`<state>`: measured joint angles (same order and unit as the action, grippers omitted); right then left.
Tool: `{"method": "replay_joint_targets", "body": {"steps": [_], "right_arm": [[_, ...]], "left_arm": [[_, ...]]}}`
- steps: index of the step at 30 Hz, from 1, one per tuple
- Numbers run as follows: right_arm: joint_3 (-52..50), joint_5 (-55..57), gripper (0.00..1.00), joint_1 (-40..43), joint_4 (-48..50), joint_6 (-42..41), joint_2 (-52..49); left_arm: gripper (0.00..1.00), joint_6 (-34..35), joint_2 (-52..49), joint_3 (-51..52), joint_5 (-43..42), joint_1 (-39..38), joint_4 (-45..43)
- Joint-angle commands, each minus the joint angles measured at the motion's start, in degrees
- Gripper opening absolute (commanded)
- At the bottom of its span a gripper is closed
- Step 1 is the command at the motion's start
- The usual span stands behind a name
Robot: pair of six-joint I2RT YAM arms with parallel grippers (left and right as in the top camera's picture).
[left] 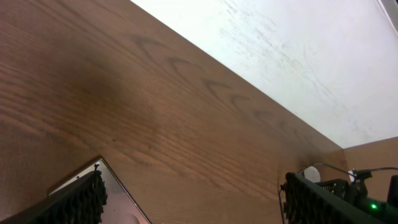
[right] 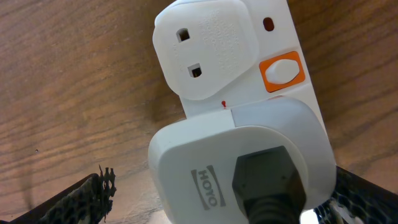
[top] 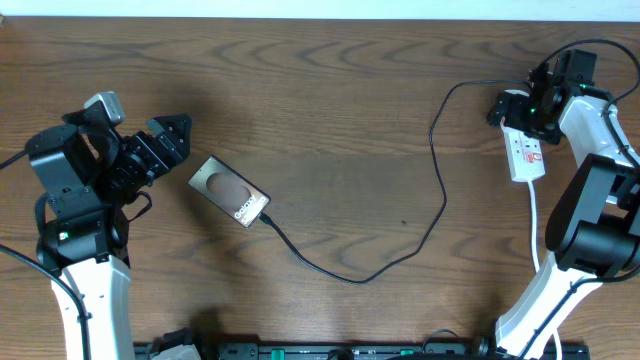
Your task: Plug charger to phone and switch on socket
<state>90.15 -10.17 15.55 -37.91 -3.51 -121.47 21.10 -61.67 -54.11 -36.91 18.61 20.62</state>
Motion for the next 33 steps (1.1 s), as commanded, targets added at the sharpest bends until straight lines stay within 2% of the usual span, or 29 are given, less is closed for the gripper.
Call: {"method": "replay_joint_targets", "body": {"steps": [1, 24, 33], "right_arm": [[-2.91, -14.08, 0.99, -4.31, -1.95, -2.71, -1.7], [-5.62, -18.84, 0.99, -4.76, -0.24, -2.93, -1.77], [-4.28, -9.27, 0.99, -3.3, 0.02, -6.14, -1.75]], "left_arm": [[0.88, -0.7, -0.11, -0.98, 0.5, -0.22, 0.15], [0.88, -0.66, -0.11, -0.98, 0.48, -0.22, 0.39], [0.88, -0.68, -0.11, -0.98, 0.5, -0.22, 0.37]]}}
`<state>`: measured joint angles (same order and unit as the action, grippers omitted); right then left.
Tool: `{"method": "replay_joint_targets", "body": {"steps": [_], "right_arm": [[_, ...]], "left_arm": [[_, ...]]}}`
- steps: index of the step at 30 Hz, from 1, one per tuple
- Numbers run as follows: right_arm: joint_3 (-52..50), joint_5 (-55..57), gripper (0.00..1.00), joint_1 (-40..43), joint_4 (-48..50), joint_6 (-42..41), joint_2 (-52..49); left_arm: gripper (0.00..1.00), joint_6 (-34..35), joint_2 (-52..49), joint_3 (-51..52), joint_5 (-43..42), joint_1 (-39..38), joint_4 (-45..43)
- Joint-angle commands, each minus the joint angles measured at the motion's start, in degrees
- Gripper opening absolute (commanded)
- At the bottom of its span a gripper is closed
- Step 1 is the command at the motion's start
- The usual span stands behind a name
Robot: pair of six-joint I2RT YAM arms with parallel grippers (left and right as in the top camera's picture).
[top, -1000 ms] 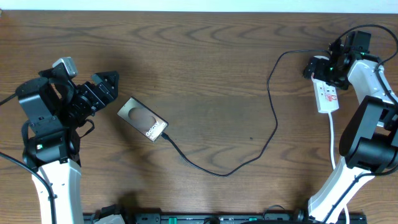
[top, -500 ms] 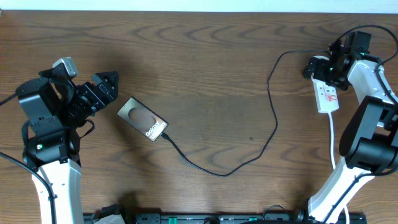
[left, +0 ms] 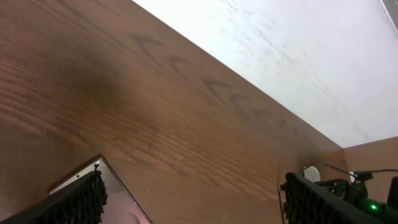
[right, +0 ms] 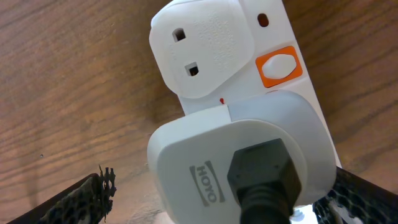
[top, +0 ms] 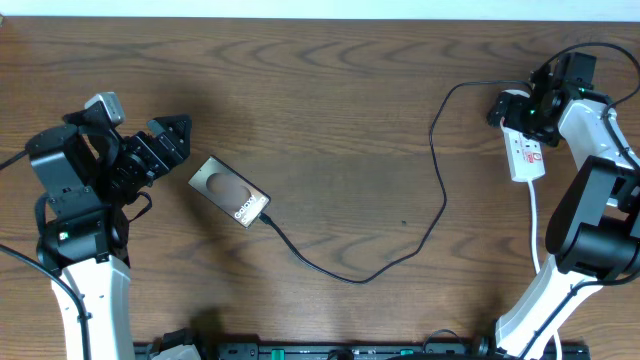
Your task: Plug charger to phone and switch on socket
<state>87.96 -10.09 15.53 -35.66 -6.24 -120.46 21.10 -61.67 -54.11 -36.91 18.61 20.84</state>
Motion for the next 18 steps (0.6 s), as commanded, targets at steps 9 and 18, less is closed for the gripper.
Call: {"method": "replay_joint_targets", "body": {"steps": [9, 18], "right_arm": [[11.1, -2.91, 0.99, 4.92, -12.26, -1.79, -1.29], [23.02, -0.72, 0.99, 8.66, -22.1, 1.2, 1.25]], "left_arm": [[0.88, -0.74, -0.11, -0.98, 0.52, -0.22, 0.15], [0.88, -0.74, -0.13, -0.98, 0.52, -0.22, 0.15]]}}
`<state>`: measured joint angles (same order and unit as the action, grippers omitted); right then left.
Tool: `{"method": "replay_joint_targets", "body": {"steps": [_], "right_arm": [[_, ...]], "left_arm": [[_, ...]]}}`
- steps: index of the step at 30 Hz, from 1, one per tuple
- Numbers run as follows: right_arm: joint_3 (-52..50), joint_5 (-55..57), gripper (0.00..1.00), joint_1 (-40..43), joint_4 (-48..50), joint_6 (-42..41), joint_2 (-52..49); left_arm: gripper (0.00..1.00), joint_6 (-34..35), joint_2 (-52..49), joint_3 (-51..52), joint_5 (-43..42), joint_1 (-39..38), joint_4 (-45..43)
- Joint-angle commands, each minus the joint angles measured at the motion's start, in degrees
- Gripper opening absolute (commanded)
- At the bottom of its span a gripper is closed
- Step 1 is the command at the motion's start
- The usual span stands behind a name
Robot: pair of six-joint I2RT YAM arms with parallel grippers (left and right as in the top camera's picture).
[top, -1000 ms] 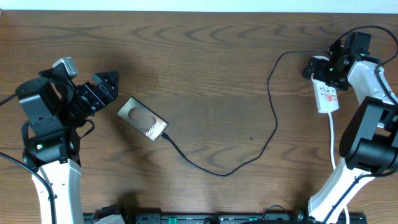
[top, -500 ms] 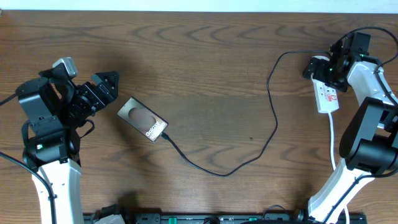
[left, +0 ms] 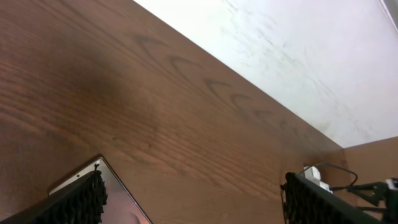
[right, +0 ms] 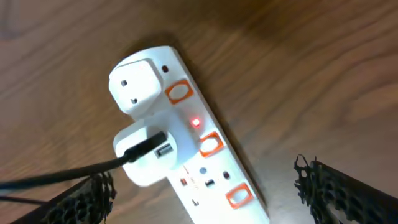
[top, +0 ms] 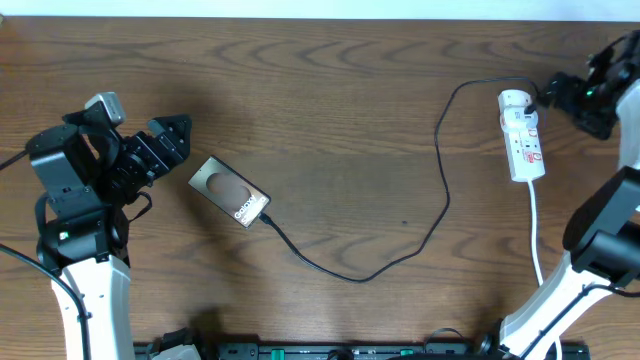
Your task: Plug charger to phone and switch on socket
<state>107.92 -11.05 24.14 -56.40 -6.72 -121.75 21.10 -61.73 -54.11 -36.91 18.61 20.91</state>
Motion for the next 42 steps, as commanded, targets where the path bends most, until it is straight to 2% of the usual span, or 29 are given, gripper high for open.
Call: {"method": "replay_joint_targets", "body": {"steps": [1, 2, 5, 6, 8, 9, 25, 38, 39, 40, 41, 42], "right_arm": [[4.37, -0.74, 0.99, -0.09, -3.37, 2.01, 2.99], [5.01, -2.1, 0.95, -0.17, -4.52, 3.1, 3.26], [6.58, -5.66, 0.7, -0.46, -7.58, 4.46, 3.91], [6.99, -6.99, 0.4, -0.61, -8.83, 4.44, 4.44], [7.17, -8.66, 0.05, -0.79, -9.88, 4.42, 5.14], [7.17, -9.44, 0.01, -0.85, -10.36, 4.28, 5.64], [7.17, -13.77, 0.01, -6.14, -13.9, 4.02, 10.56], [7.17, -10.95, 0.01, -12.33, -13.75, 4.22, 12.24], [7.17, -10.95, 0.06, -12.57, -13.73, 4.22, 12.24], [7.15, -10.95, 0.26, -12.87, -13.73, 4.22, 12.22], [7.15, -10.95, 0.52, -13.03, -13.75, 4.22, 12.24], [7.15, -10.95, 0.7, -13.14, -13.75, 4.22, 12.24]], "left_arm": [[0.88, -0.74, -0.07, -0.98, 0.52, -0.22, 0.09], [0.88, -0.74, -0.07, -0.96, 0.52, -0.22, 0.09], [0.88, -0.74, -0.07, -0.92, 0.52, -0.22, 0.09], [0.88, -0.76, -0.07, -0.87, 0.52, -0.22, 0.13], [0.88, -0.76, -0.15, -0.87, 0.55, -0.22, 0.61], [0.88, -0.79, -0.24, -0.87, 0.55, -0.22, 0.81], [0.88, -0.66, -1.09, -0.87, -0.15, -0.22, 0.72], [0.88, -0.24, 1.57, -0.87, -0.11, -0.22, 0.7], [0.88, -0.24, 1.57, -0.87, -0.11, -0.22, 0.7], [0.88, -0.24, 1.57, -0.87, -0.11, -0.22, 0.7], [0.88, -0.24, 1.57, -0.87, -0.11, -0.22, 0.7], [0.88, -0.26, 1.57, -0.87, -0.09, -0.22, 0.7]]}}
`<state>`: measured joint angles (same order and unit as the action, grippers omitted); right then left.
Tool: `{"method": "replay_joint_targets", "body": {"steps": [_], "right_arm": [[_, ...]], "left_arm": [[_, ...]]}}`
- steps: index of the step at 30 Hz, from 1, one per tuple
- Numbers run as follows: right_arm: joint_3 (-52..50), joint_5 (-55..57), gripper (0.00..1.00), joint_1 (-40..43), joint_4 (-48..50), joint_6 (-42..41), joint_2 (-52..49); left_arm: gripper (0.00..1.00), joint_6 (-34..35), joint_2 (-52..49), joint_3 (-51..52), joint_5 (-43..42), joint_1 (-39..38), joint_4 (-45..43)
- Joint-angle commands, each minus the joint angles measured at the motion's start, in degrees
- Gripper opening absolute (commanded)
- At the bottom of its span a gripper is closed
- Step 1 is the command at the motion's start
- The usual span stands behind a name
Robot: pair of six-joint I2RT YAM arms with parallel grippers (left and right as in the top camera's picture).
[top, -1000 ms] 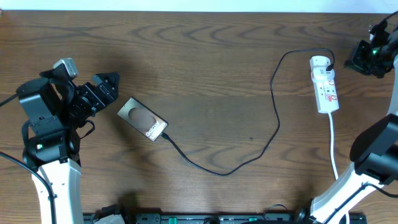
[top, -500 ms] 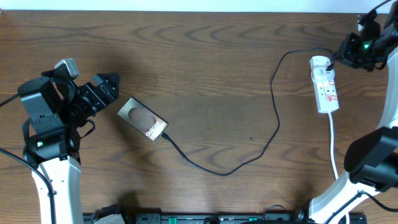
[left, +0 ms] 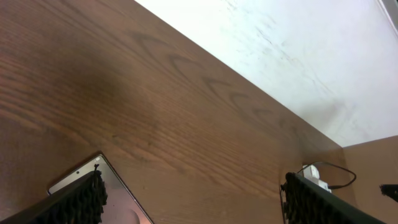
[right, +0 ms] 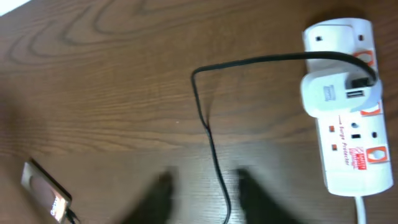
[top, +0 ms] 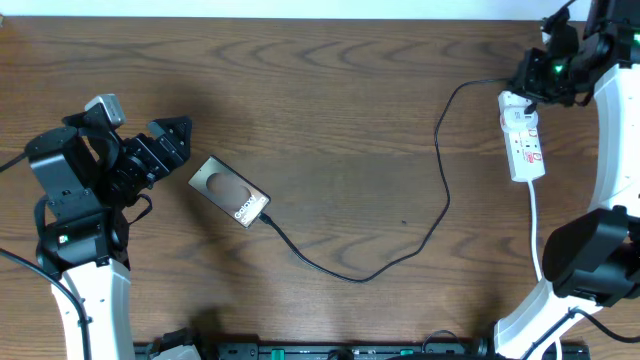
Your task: Plug charger to phone and switch on socket
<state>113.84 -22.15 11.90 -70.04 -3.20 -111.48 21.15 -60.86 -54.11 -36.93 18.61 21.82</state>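
Note:
The phone (top: pixel 230 192) lies face down, left of the table's centre, with the black charger cable (top: pixel 400 255) plugged into its near end. The cable runs to the white charger adapter (right: pixel 333 93) seated in the white power strip (top: pixel 524 140) at the right. In the right wrist view the phone (right: pixel 43 196) shows small at lower left. My right gripper (top: pixel 528 85) hangs high over the strip's far end. Its blurred fingers (right: pixel 155 199) are apart and hold nothing. My left gripper (top: pixel 170 140) is open just left of the phone, whose corner (left: pixel 106 186) shows in the left wrist view.
The strip carries orange rocker switches (right: pixel 367 109) and its white lead (top: pixel 535 230) runs toward the front right. A white wall (left: pixel 298 50) borders the table's far edge. The cable loops across the bare wood (top: pixel 340 110) between phone and strip.
My right gripper has gone from the table's right edge beside the strip to high above the strip's far end, its fingers closer together. The left arm, phone and cable have not moved.
At the two oldest moments my right gripper was open, low over the strip's far end at the adapter. Then it stood off to the right, and a red lamp glowed beside the adapter. Now it is raised above the strip. The left gripper stayed open by the phone.

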Motion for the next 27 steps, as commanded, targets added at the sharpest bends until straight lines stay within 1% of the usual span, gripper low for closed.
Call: {"method": "replay_joint_targets", "body": {"steps": [1, 2, 27], "right_arm": [[1.22, 0.17, 0.98, -0.98, -0.07, 0.7, 1.97], [1.22, 0.15, 0.99, -0.98, -0.07, 0.7, 1.95], [1.22, 0.17, 0.99, -0.98, -0.07, 0.7, 1.95]], "left_arm": [[0.88, -0.31, 0.7, -0.87, -0.07, -0.22, -0.22], [0.88, -0.31, 0.7, -0.87, -0.09, -0.22, -0.22], [0.88, -0.33, 0.63, -0.87, 0.15, -0.22, -0.17]]}}
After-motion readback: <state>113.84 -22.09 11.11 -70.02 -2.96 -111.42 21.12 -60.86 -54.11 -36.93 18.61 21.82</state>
